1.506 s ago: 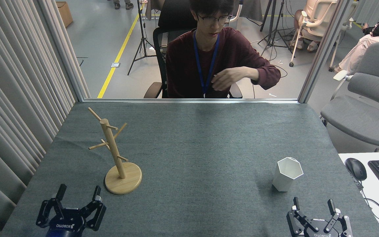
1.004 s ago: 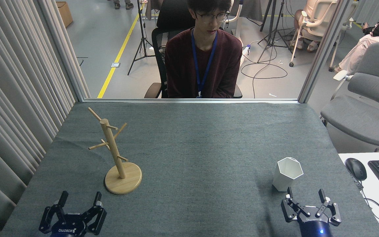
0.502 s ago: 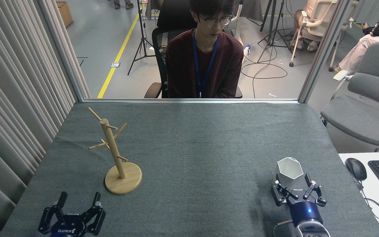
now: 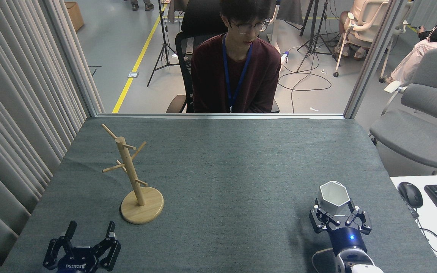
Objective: Hang cup on storage rack
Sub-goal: 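Lift the cup with the right gripper and carry it toward the left gripper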
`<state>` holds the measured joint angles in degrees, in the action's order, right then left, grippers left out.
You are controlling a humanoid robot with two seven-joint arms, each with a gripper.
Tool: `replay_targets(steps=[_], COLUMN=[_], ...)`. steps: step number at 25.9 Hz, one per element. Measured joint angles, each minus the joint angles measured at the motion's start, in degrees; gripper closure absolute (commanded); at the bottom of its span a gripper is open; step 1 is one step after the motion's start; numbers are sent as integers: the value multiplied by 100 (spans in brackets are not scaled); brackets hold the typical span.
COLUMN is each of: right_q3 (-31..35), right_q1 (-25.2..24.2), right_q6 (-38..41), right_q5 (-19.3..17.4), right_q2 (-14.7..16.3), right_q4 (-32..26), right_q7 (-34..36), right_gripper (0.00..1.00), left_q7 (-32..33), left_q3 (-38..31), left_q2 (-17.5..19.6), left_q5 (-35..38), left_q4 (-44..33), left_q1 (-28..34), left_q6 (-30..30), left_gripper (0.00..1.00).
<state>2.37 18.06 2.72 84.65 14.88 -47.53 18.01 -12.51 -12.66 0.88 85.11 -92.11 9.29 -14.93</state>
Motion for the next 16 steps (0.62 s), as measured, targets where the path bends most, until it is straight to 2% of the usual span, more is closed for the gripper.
replay_targets(steps=[1, 2, 3, 6, 8, 10, 12, 16], right_q3=[-11, -19, -26, -103, -201, -309, -434, -1060], right_q1=[50, 94, 135, 179, 110, -132, -457, -898], right_q6=[-11, -25, -35, -98, -105, -104, -96, -54], right_q5=[1, 3, 7, 42, 56, 64, 84, 280], right_q2=[-6, -9, -14, -25, -54, -95, -156, -414], right_q4=[88, 171, 241, 301, 83, -511, -1399, -2958], right_q7=[20, 53, 81, 143, 188, 258, 275, 302], right_gripper=[9, 33, 48, 50, 50, 49, 49, 48], left_q7=[0, 0, -3, -150, -334, -538, -665, -845], left_q3=[-1, -2, -2, -12, 2, 127, 399, 1038], left_q2=[1, 2, 1, -2, 6, 13, 0, -115], left_q5=[0, 0, 0, -1, 16, 156, 548, 1382], left_q4=[0, 0, 0, 8, 43, 103, 177, 280], left_q1=[1, 2, 1, -37, -100, -175, -242, -294], left_q6=[0, 0, 0, 8, 23, 26, 26, 125], left_gripper=[0, 0, 0, 0, 0, 0, 0, 0])
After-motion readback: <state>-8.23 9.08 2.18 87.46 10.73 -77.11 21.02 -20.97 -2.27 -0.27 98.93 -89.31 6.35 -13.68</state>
